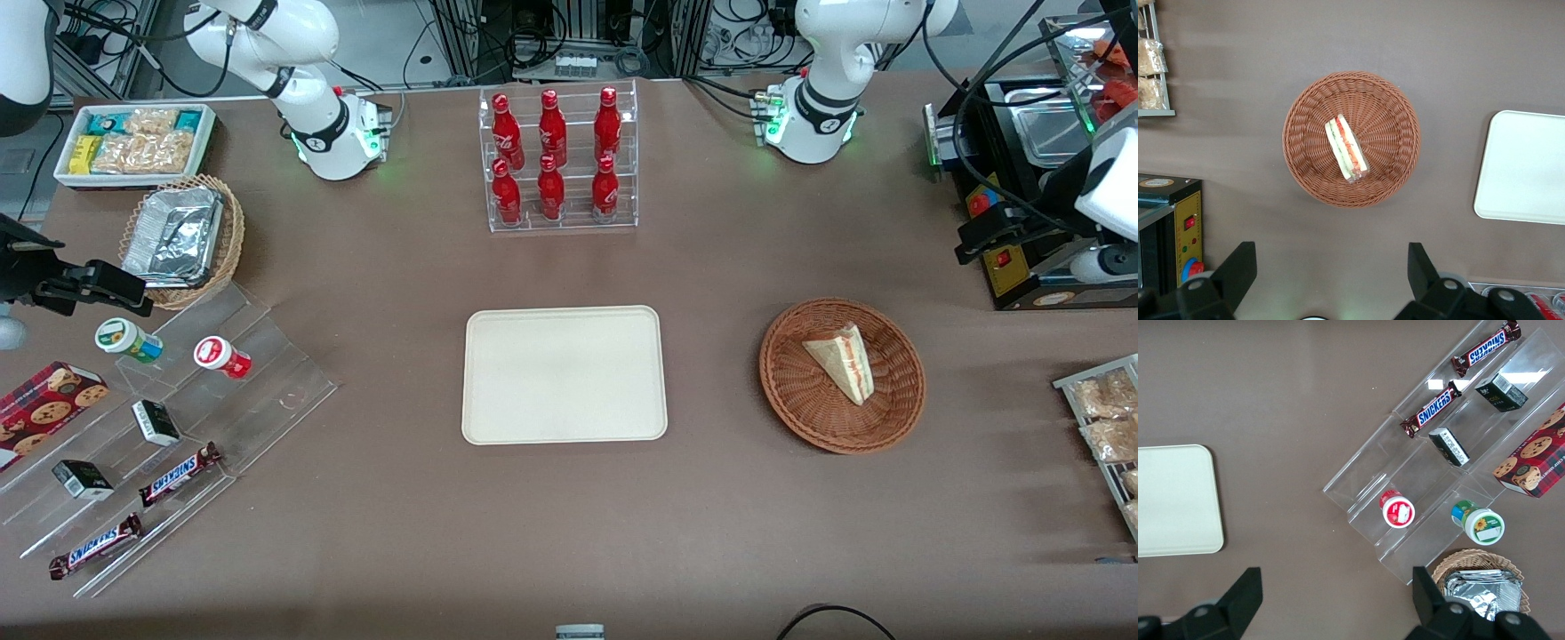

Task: Place sandwich from basket to tray
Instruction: 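Move the left gripper over the sandwich in the wicker basket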

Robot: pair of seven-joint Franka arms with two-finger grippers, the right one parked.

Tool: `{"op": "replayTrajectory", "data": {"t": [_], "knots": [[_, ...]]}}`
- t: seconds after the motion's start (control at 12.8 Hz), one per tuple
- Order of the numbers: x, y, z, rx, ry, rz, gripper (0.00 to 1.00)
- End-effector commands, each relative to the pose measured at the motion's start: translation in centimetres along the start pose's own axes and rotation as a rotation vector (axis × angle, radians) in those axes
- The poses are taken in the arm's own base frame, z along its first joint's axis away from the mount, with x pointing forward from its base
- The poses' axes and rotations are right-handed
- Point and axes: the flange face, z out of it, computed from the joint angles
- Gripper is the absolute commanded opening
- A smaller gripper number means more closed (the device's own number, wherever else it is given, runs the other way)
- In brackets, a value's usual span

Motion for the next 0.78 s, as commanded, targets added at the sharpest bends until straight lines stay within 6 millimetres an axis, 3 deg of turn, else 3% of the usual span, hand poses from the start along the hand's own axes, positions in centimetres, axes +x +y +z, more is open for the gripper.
{"op": "replayTrajectory", "data": {"t": [0.0,0.16,0.39,0.71], "knots": [[-0.2,0.4,-0.5,0.003,-0.002,0.016,1.00],[0.1,0.4,1.1,0.009,-0.028,0.006,1.00],[0.3,0.1,5.2,0.010,-0.036,-0.008,1.00],[0.7,1.4,12.1,0.013,-0.013,-0.193,1.00]]}}
